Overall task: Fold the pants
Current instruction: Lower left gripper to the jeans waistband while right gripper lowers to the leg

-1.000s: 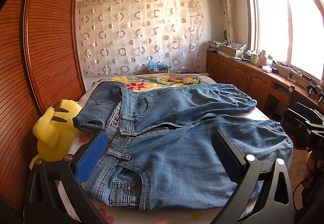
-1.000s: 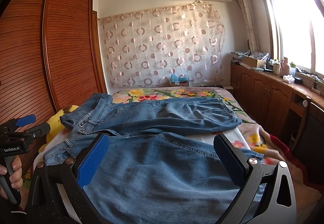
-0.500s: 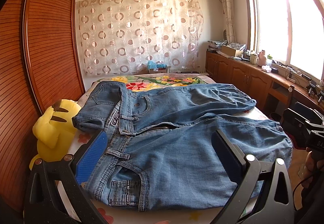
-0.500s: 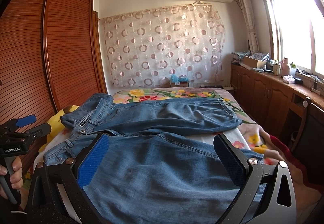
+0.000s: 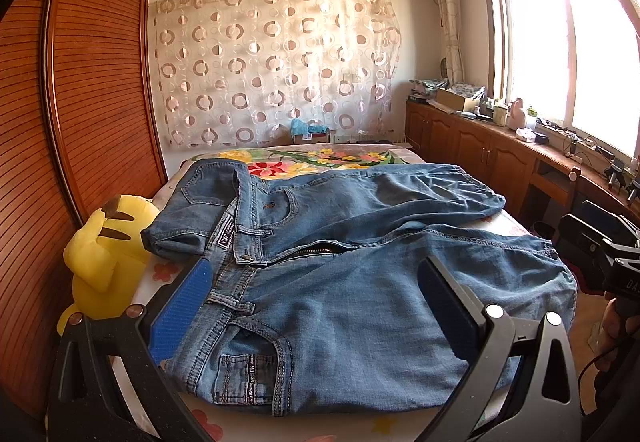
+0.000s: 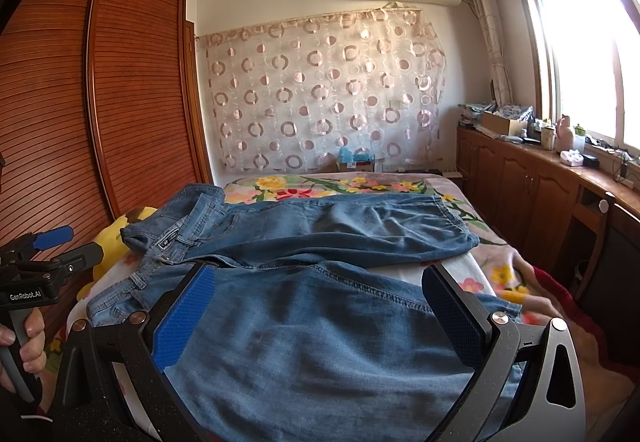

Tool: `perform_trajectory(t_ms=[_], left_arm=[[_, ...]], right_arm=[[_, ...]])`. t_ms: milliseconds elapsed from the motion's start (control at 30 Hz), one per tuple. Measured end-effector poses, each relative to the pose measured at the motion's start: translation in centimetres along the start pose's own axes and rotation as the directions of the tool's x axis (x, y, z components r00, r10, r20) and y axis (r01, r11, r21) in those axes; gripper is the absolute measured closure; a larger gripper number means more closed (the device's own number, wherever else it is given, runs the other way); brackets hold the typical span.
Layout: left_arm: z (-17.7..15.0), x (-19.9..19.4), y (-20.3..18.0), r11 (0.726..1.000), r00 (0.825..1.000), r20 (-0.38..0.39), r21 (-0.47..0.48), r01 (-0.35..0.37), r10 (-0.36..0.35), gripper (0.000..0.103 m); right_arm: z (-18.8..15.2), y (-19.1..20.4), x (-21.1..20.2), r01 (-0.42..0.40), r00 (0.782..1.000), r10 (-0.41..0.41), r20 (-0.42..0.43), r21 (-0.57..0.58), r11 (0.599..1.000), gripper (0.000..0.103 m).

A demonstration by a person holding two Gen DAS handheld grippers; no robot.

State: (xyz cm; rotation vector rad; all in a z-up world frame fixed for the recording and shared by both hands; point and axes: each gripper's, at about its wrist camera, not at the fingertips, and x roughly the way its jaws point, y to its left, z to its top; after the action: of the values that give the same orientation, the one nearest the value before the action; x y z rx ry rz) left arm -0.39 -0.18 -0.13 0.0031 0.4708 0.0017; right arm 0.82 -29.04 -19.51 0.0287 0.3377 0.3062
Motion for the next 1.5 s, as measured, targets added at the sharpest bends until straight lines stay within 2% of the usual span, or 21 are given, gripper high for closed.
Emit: perform_trajectory(t_ms=[200, 567, 733, 1033, 1167, 1400, 1500], left_arm=[[0.0, 0.7, -0.3, 1.000, 0.999, -0.036, -0.003, 0.002, -0.002, 0.000], [-1.9, 3.2, 3.2, 0.999, 0.993, -0.119, -0.038, -0.022, 0.018, 0.000], [-2.7, 4.0, 5.0, 0.998, 0.988, -0.147, -0.047, -0.046, 0.038, 0.000], [-4.8, 4.7, 8.8, 0.995, 0.982, -0.184, -0.086, -0.050, 0.033, 0.000], [-6.2, 4.8, 10.6, 0.992, 0.976, -0.215, -0.109, -0.062, 0.037, 0.008], [-8.3, 4.8, 12.1, 0.991, 0.964, -0.264, -0.129, -0.043, 0.008, 0.034], [-9.3, 4.7, 12.6, 0.990, 0.958, -0.287, -0.134, -0.053, 0.013, 0.040]], right_arm=[[-0.3, -0.1, 0.8, -0.023, 0.999, 0.022, -0.039, -0.024, 0.999, 0.001], [-0.7, -2.0, 2.9, -0.045, 0.990, 0.041, -0.134, -0.021, 0.999, 0.007], [-1.1, -2.7, 3.9, -0.029, 0.984, 0.023, -0.179, -0.032, 0.999, 0.008], [-2.0, -3.7, 5.1, 0.014, 0.964, -0.021, -0.266, -0.029, 0.999, 0.008], [-2.0, -3.5, 5.9, 0.022, 0.951, -0.035, -0.307, -0.045, 0.999, 0.008], [-1.5, -2.9, 5.3, 0.027, 0.936, -0.041, -0.350, -0.047, 0.999, 0.008], [-1.3, -2.9, 5.1, 0.030, 0.933, -0.046, -0.356, -0.051, 0.998, 0.008]])
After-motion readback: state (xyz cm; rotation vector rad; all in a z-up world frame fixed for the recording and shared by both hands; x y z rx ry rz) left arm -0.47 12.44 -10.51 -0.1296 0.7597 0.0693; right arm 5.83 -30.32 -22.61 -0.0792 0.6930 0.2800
